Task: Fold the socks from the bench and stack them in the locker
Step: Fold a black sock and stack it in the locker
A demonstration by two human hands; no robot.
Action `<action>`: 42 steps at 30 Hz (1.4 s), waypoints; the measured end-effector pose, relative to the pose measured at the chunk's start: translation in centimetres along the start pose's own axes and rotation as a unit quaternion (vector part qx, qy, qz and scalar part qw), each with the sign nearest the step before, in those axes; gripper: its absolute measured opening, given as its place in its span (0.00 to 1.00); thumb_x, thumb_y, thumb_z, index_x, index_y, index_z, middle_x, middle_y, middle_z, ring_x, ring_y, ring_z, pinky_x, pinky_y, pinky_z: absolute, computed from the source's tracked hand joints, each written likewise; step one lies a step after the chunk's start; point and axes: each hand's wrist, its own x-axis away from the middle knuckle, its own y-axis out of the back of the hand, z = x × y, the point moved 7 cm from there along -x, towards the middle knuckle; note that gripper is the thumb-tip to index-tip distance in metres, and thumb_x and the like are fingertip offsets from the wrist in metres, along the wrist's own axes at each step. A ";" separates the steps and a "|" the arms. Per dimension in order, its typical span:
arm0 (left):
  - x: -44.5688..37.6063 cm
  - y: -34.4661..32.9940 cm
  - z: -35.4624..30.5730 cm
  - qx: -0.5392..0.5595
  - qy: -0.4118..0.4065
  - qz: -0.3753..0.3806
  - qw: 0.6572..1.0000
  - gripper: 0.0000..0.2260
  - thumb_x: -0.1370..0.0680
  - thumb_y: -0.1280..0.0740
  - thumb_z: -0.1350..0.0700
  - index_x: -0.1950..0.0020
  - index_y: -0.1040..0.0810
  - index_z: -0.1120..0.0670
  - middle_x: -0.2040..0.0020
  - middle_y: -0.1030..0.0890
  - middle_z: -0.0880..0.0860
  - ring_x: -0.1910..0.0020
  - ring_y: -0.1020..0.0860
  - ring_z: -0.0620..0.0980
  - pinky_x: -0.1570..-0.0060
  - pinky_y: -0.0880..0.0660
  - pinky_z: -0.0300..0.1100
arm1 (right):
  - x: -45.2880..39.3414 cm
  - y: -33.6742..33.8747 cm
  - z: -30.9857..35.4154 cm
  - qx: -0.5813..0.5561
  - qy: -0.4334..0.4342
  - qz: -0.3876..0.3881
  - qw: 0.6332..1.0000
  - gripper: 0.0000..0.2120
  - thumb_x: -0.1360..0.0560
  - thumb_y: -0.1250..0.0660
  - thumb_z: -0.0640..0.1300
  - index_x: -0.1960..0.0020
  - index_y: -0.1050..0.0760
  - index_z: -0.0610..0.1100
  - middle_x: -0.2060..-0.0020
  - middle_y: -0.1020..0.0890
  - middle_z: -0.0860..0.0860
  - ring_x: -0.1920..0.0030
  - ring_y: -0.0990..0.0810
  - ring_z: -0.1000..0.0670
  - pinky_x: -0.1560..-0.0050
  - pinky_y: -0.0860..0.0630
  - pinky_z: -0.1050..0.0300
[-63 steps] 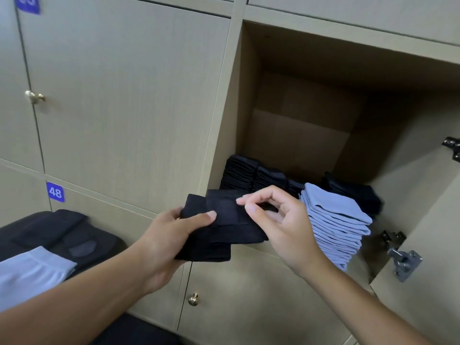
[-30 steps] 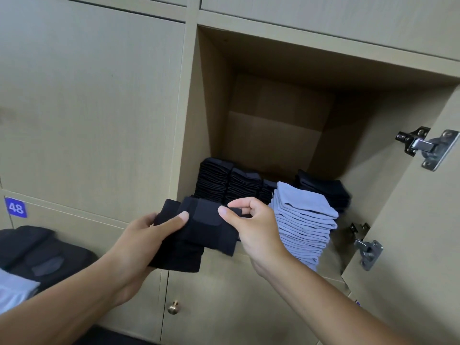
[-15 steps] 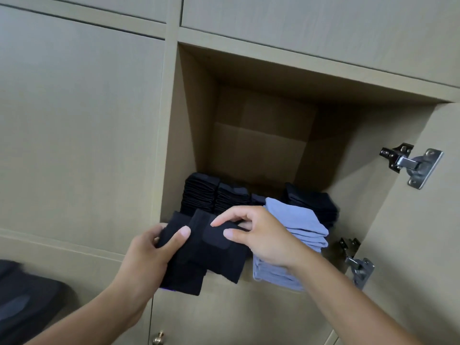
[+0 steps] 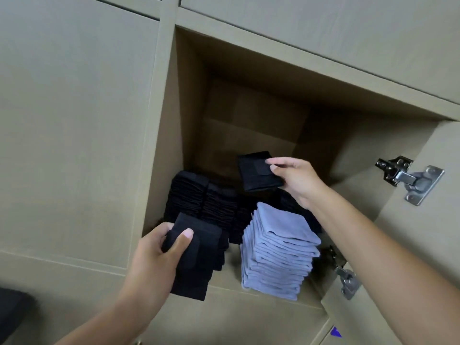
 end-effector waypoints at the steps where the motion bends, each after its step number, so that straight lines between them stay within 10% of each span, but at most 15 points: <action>1: -0.1 0.0 0.1 -0.007 -0.002 0.003 1.000 0.11 0.17 0.34 0.54 0.56 0.21 0.57 0.59 0.19 0.64 0.65 0.22 0.52 0.68 0.23 0.44 | -0.8 0.3 -0.6 -0.019 -0.019 -0.010 1.000 0.12 0.21 0.32 0.33 0.53 0.14 0.47 0.42 0.17 0.42 0.41 0.18 0.43 0.43 0.18 0.47; 5: -0.2 0.1 0.2 0.013 -0.001 0.011 1.000 0.11 0.17 0.34 0.56 0.58 0.21 0.58 0.66 0.20 0.57 0.69 0.21 0.47 0.72 0.23 0.40 | -2.1 0.1 -2.6 -0.038 -0.080 -0.003 0.996 0.12 0.21 0.36 0.27 0.43 0.20 0.38 0.45 0.19 0.39 0.51 0.17 0.46 0.63 0.17 0.60; 10: -0.4 0.4 0.0 0.032 -0.003 0.011 0.999 0.09 0.17 0.34 0.57 0.56 0.20 0.59 0.66 0.18 0.55 0.70 0.20 0.47 0.74 0.23 0.39 | -4.2 0.2 -4.1 0.041 -0.101 0.015 0.994 0.11 0.23 0.32 0.28 0.49 0.17 0.42 0.46 0.16 0.43 0.40 0.18 0.44 0.38 0.21 0.49; 15: -0.6 0.6 0.5 0.023 0.009 0.014 1.000 0.09 0.18 0.33 0.56 0.55 0.19 0.57 0.59 0.17 0.62 0.65 0.19 0.52 0.70 0.19 0.46 | -4.7 0.4 -4.3 0.119 -0.107 0.027 0.987 0.10 0.26 0.27 0.31 0.48 0.16 0.42 0.48 0.16 0.45 0.43 0.18 0.49 0.55 0.23 0.64; 29: 0.0 0.8 0.7 -0.027 0.006 0.014 1.000 0.09 0.18 0.32 0.54 0.56 0.19 0.55 0.57 0.17 0.64 0.54 0.19 0.69 0.58 0.18 0.64 | -5.2 0.2 -5.1 0.275 -0.114 0.038 0.954 0.07 0.30 0.22 0.32 0.56 0.17 0.41 0.51 0.15 0.43 0.52 0.17 0.49 0.60 0.21 0.63; 34: -0.1 1.3 0.9 -0.025 0.014 0.007 1.000 0.09 0.18 0.32 0.54 0.54 0.19 0.58 0.55 0.18 0.66 0.56 0.19 0.70 0.58 0.18 0.67 | -5.6 -0.7 -5.1 0.396 -0.117 0.059 0.909 0.08 0.29 0.21 0.37 0.51 0.16 0.40 0.53 0.17 0.48 0.48 0.19 0.50 0.43 0.22 0.58; 42: -0.4 2.1 2.0 0.015 0.065 0.004 0.998 0.10 0.18 0.33 0.54 0.53 0.18 0.58 0.57 0.15 0.62 0.60 0.16 0.57 0.59 0.17 0.53 | -5.8 -2.8 -5.8 0.615 -0.070 0.109 0.778 0.09 0.23 0.33 0.35 0.44 0.20 0.39 0.49 0.18 0.45 0.54 0.18 0.46 0.63 0.24 0.57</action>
